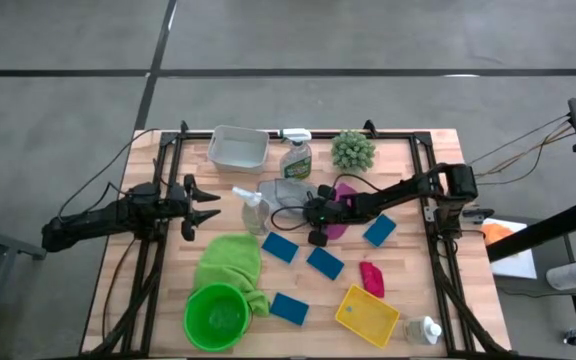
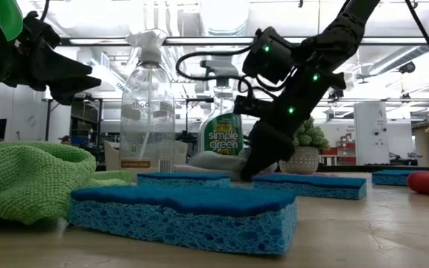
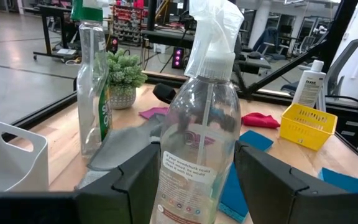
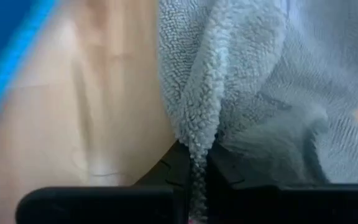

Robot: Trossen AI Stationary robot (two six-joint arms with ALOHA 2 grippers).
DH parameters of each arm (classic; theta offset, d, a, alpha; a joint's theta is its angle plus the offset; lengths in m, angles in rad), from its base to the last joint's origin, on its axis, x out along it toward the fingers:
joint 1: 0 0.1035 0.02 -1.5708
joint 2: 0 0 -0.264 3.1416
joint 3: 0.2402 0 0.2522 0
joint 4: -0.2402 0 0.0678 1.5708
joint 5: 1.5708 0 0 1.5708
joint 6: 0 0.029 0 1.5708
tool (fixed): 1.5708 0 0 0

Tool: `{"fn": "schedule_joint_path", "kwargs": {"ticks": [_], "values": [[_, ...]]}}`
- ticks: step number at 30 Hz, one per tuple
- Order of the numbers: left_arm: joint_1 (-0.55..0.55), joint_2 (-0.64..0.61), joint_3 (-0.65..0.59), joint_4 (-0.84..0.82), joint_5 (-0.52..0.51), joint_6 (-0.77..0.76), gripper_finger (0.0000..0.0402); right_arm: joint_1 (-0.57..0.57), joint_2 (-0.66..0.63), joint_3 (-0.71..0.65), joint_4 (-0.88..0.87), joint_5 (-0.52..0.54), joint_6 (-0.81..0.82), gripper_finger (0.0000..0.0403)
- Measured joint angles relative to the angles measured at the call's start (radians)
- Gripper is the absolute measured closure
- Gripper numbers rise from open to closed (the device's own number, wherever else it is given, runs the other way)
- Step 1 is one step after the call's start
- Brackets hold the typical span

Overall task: Pick & Place Kitchen Items
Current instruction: Put the gray microfiber cloth into the green basket

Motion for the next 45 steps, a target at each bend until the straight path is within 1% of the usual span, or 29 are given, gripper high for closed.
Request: {"fn": "schedule_joint_path", "kwargs": {"ticks": [5, 13, 17, 20, 24, 28, 29, 31, 34, 36, 40, 43, 45], "values": [[0.0, 0.0, 0.0, 0.002, 0.0, 0.0, 0.0195, 0.018, -0.066, 0.0, 0.008, -0.065, 0.0, 0.0384], [0.0, 0.0, -0.001, 0.031, 0.004, 0.0, 0.0195, 0.08, -0.257, -0.019, 0.022, -0.08, -0.02, 0.0385], [-0.001, 0.0, -0.002, 0.042, 0.004, 0.0, 0.0195, 0.122, -0.349, -0.08, 0.112, -0.109, -0.022, 0.0385], [-0.001, 0.001, -0.002, 0.062, 0.016, 0.0, 0.0195, 0.158, -0.404, -0.157, 0.278, -0.13, -0.022, 0.0385], [-0.001, 0.002, -0.001, 0.099, 0.064, -0.001, 0.0195, 0.191, -0.428, -0.286, 0.625, -0.2, -0.027, 0.0385], [-0.001, 0.002, -0.001, 0.142, 0.143, -0.009, 0.0195, 0.2, -0.382, -0.385, 1.013, -0.261, -0.027, 0.0385], [-0.001, 0.003, -0.001, 0.157, 0.167, -0.012, 0.0195, 0.2, -0.363, -0.398, 1.076, -0.271, -0.025, 0.0385], [-0.001, 0.004, 0.0, 0.196, 0.228, -0.027, 0.0195, 0.2, -0.323, -0.405, 1.146, -0.282, -0.021, 0.0385], [-0.003, 0.003, -0.001, 0.273, 0.308, -0.053, 0.0195, 0.2, -0.26, -0.364, 1.157, -0.288, -0.018, 0.0385], [-0.01, 0.003, -0.002, 0.324, 0.326, -0.074, 0.0195, 0.2, -0.216, -0.319, 1.153, -0.313, -0.01, 0.0385], [-0.04, 0.006, -0.003, 0.382, 0.322, -0.089, 0.0195, 0.201, -0.163, -0.225, 1.121, -0.368, -0.008, 0.0385], [-0.074, 0.028, -0.003, 0.406, 0.301, -0.09, 0.0186, 0.201, -0.154, -0.158, 1.025, -0.37, -0.022, 0.0385], [-0.104, 0.054, -0.003, 0.434, 0.287, -0.09, 0.0172, 0.201, -0.153, -0.115, 0.954, -0.369, -0.04, 0.0385]]}}
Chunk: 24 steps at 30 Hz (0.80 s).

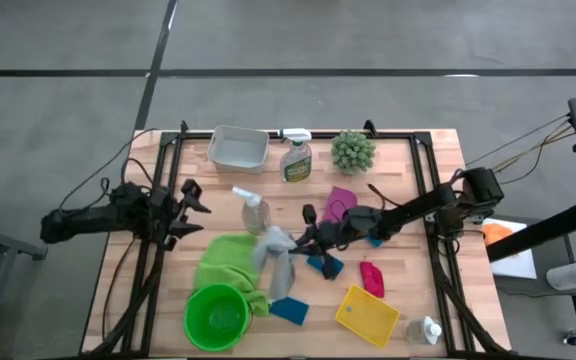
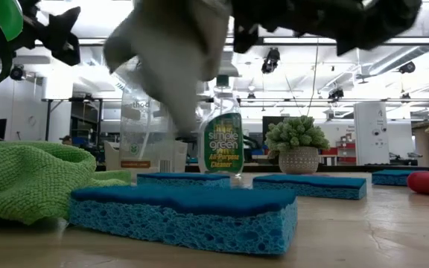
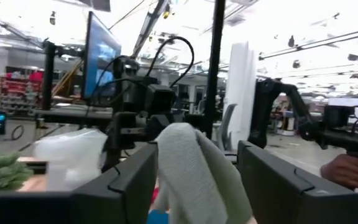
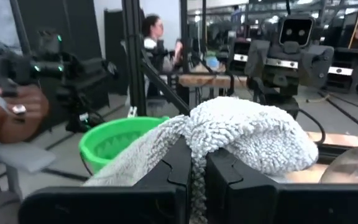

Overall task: Pick & Place Kitchen Items
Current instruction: Put the gray microfiber cloth into the green basket

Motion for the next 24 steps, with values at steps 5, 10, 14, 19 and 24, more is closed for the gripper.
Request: {"fn": "schedule_joint_path", "kwargs": {"ticks": [5, 10, 14, 19, 24], "values": [[-0.097, 0.12, 0.011, 0.066, -0.048, 0.007, 0.012, 0.003, -0.008, 0.081, -0.1, 0.0, -0.038, 0.0385], [-0.2, 0.294, 0.057, 0.172, -0.131, 0.04, 0.0082, 0.003, -0.007, 0.127, -0.147, 0.004, -0.058, 0.0385], [-0.27, 0.452, 0.126, 0.184, -0.228, 0.068, 0.0076, 0.003, -0.007, 0.14, -0.162, 0.027, -0.07, 0.0385], [-0.339, 0.669, 0.241, 0.182, -0.29, 0.099, 0.0076, 0.004, -0.007, 0.158, -0.174, 0.03, -0.077, 0.0385], [-0.363, 0.844, 0.352, 0.171, -0.302, 0.116, 0.0076, 0.007, -0.005, 0.176, -0.218, 0.042, -0.077, 0.0385]]}}
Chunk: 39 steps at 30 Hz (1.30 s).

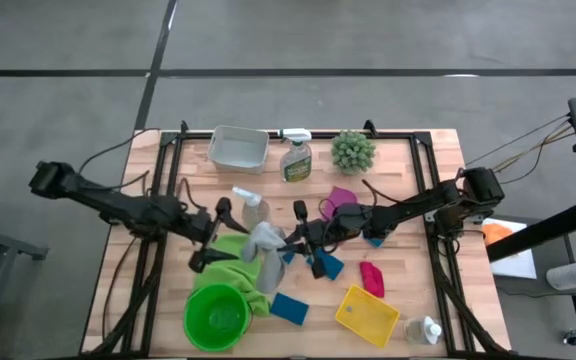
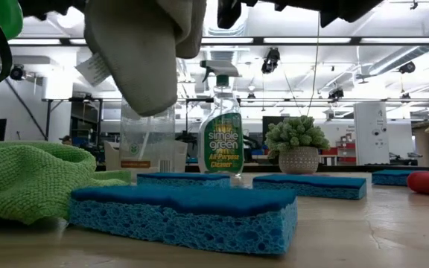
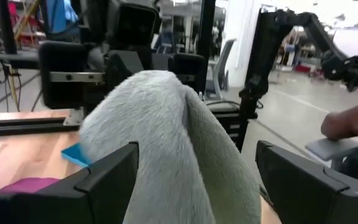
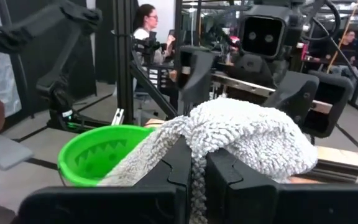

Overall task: Pick & Place Kitchen Items
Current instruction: Put the gray microfiber cloth into the green basket

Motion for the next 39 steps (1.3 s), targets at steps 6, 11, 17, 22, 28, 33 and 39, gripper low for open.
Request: {"fn": "schedule_joint_path", "kwargs": {"ticks": [6, 11, 17, 22, 28, 33, 39], "values": [[-0.004, 0.17, 0.105, 0.0, -0.001, -0.002, 0.0076, 0.01, 0.028, 0.027, -0.004, 0.012, 0.001, 0.0385], [-0.014, 0.289, 0.175, 0.0, 0.0, -0.004, 0.0076, 0.028, 0.058, 0.06, -0.026, 0.014, 0.001, 0.0385], [-0.027, 0.383, 0.232, 0.001, 0.0, -0.011, 0.0076, 0.041, 0.085, 0.1, -0.032, 0.024, -0.015, 0.0385], [-0.03, 0.403, 0.241, -0.003, -0.009, -0.031, 0.0077, 0.042, 0.095, 0.119, -0.03, 0.036, -0.025, 0.0385], [-0.032, 0.376, 0.235, -0.024, -0.084, -0.026, 0.0138, 0.042, 0.091, 0.123, -0.031, 0.053, -0.034, 0.0385], [-0.034, 0.37, 0.235, -0.031, -0.086, -0.003, 0.0256, 0.041, 0.077, 0.123, -0.03, 0.054, -0.037, 0.0385], [-0.034, 0.364, 0.237, -0.059, -0.073, 0.017, 0.0385, 0.046, 0.071, 0.123, -0.024, 0.103, -0.051, 0.0382]]}}
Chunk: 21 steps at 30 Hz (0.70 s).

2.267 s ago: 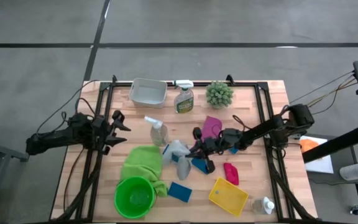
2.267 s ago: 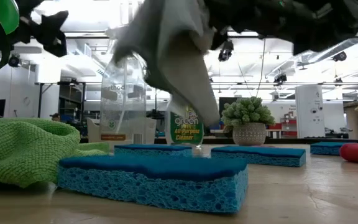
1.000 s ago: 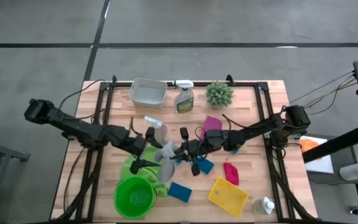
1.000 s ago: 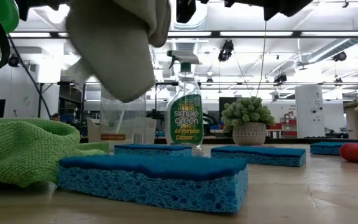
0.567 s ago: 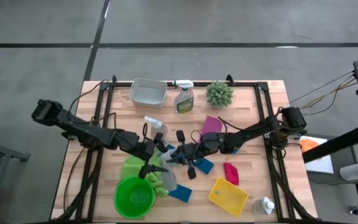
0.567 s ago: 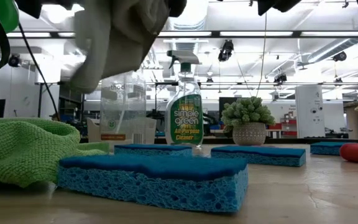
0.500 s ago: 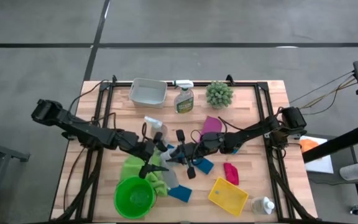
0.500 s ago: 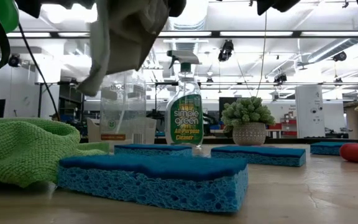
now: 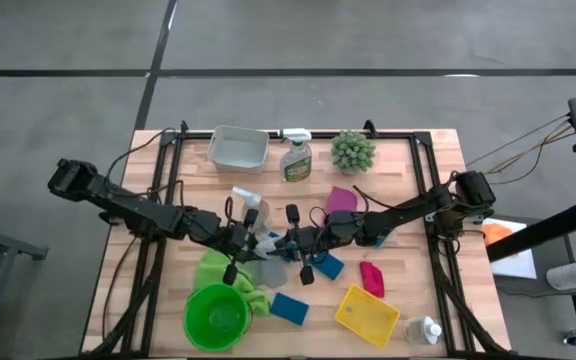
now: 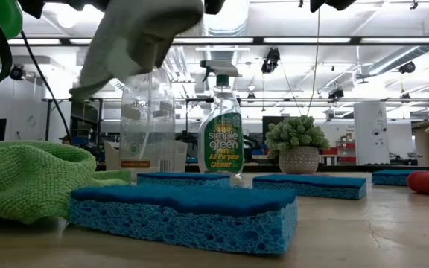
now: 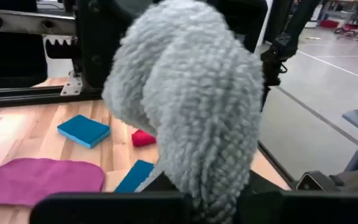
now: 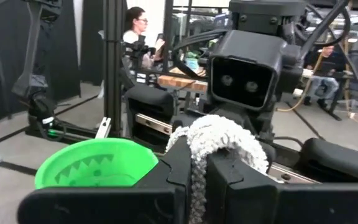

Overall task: Pick & Place Kitchen Items
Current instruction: Put the gray microfiber cloth into the green basket

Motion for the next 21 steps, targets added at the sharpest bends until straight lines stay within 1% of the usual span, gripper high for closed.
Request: {"fn": "schedule_joint_path", "kwargs": {"ticks": [2, 4, 7, 11, 14, 17, 21], "values": [[-0.001, -0.008, 0.0, -0.022, 0.013, 0.002, 0.0383, 0.002, -0.002, 0.0, 0.0, 0.018, 0.0, 0.0368], [-0.002, -0.023, 0.0, -0.05, 0.014, 0.003, 0.0382, 0.003, -0.003, 0.0, 0.005, 0.022, 0.001, 0.034], [-0.006, -0.063, 0.0, -0.106, 0.014, 0.014, 0.0389, 0.009, -0.007, -0.001, 0.005, 0.025, -0.001, 0.0277], [-0.022, -0.145, -0.001, -0.186, 0.017, 0.035, 0.0393, 0.032, -0.009, -0.001, 0.005, 0.02, -0.076, 0.0187], [-0.044, -0.227, 0.0, -0.236, 0.018, 0.05, 0.0393, 0.066, -0.025, -0.001, 0.005, 0.014, -0.143, 0.0141], [-0.08, -0.314, 0.008, -0.283, 0.018, 0.071, 0.0393, 0.103, -0.052, -0.002, 0.004, 0.013, -0.19, 0.0122], [-0.145, -0.416, 0.033, -0.365, 0.016, 0.086, 0.0393, 0.154, -0.086, -0.009, 0.001, 0.012, -0.27, 0.0124]]}}
